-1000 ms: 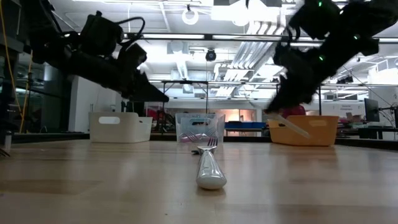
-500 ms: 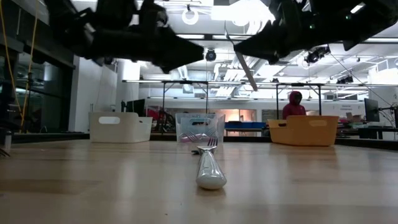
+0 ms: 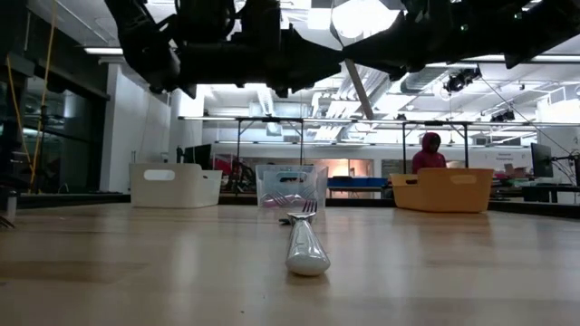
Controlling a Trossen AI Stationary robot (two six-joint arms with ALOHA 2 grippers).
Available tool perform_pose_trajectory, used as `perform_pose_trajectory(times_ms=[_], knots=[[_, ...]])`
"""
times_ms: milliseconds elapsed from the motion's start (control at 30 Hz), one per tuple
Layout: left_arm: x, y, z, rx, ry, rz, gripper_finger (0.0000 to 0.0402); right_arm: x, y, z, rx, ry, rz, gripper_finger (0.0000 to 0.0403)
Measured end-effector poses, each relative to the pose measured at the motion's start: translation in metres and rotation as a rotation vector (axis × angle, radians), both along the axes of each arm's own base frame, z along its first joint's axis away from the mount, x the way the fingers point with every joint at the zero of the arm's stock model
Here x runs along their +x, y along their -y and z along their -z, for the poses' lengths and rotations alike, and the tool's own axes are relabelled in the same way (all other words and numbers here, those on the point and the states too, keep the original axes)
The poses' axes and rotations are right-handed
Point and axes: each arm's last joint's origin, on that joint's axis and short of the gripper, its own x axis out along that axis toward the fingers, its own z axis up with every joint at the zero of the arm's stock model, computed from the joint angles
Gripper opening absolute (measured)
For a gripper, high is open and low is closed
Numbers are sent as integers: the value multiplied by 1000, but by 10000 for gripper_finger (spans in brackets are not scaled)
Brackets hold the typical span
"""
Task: Sort silverware by color (type)
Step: Put the top white fork into the white bin
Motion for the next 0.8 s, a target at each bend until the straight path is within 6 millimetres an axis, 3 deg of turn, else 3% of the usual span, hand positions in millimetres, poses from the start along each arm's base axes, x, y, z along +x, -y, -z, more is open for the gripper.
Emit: perform_pose_trajectory(times_ms=[800], knots=[[-2, 2, -1, -7, 1, 73, 198, 1, 0, -1, -33, 11, -7, 32]])
